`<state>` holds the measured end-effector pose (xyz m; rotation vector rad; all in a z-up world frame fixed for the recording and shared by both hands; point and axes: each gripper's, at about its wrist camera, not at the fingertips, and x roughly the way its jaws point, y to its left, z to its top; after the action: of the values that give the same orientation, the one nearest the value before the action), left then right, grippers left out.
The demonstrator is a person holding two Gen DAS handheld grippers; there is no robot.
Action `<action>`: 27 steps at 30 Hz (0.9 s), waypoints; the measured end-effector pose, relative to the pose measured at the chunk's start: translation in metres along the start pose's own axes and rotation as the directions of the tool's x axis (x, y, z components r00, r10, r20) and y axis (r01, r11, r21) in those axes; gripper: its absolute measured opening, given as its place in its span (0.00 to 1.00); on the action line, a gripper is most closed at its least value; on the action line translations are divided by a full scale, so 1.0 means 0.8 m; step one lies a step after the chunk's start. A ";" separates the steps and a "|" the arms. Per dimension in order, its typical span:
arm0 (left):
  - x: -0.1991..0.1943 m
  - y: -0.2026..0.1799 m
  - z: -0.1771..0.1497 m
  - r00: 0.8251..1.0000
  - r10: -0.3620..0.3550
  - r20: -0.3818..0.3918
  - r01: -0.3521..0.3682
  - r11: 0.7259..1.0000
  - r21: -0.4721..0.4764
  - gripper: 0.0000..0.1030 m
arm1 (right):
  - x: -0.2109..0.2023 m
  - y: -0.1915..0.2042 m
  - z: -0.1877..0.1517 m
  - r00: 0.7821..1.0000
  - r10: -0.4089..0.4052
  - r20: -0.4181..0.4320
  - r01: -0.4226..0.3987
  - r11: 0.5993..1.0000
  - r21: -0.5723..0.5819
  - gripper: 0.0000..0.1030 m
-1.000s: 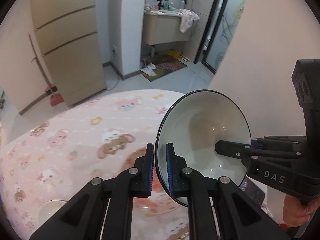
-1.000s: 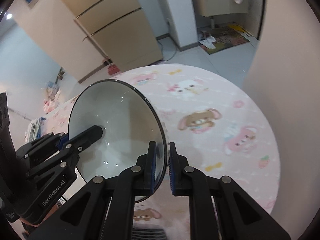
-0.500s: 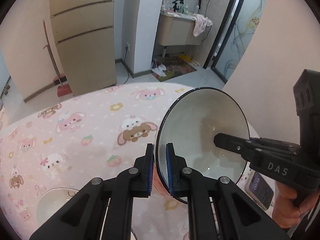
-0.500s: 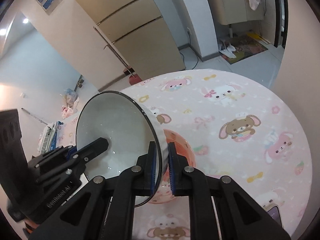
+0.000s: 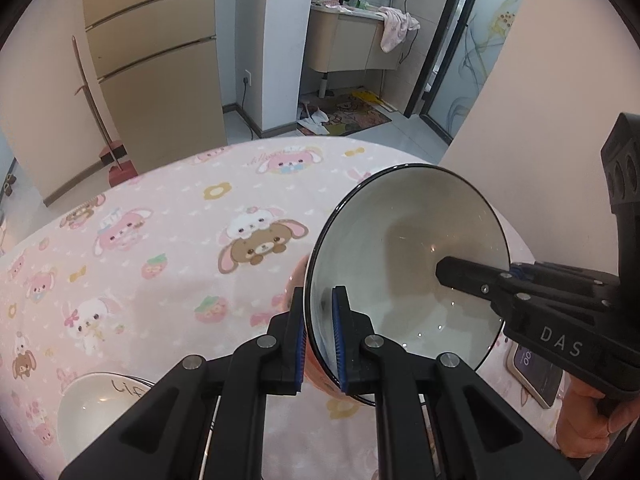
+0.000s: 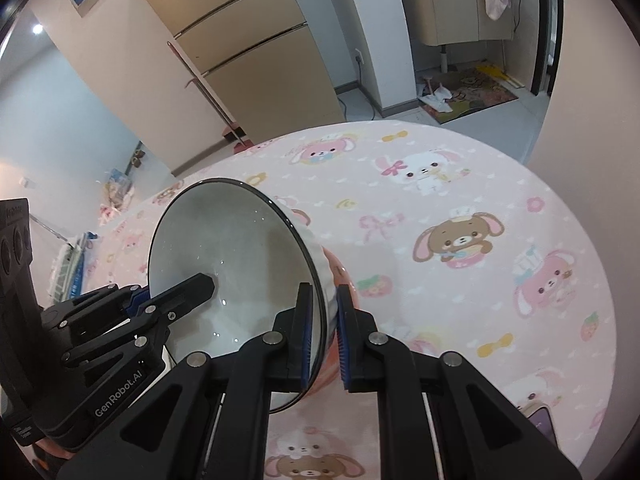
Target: Organize plates and bowls
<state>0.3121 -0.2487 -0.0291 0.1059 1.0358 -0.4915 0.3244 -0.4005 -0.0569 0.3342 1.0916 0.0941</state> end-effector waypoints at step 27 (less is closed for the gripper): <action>-0.004 -0.010 -0.019 0.995 0.072 0.070 -0.070 0.997 -0.032 0.14 | 0.012 -0.009 -0.030 0.983 -0.059 0.174 0.062 0.998 -0.013 0.07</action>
<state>0.2951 -0.2501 -0.0327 0.0976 0.9656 -0.4126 0.3070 -0.3997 -0.0775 0.2873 0.9273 0.0201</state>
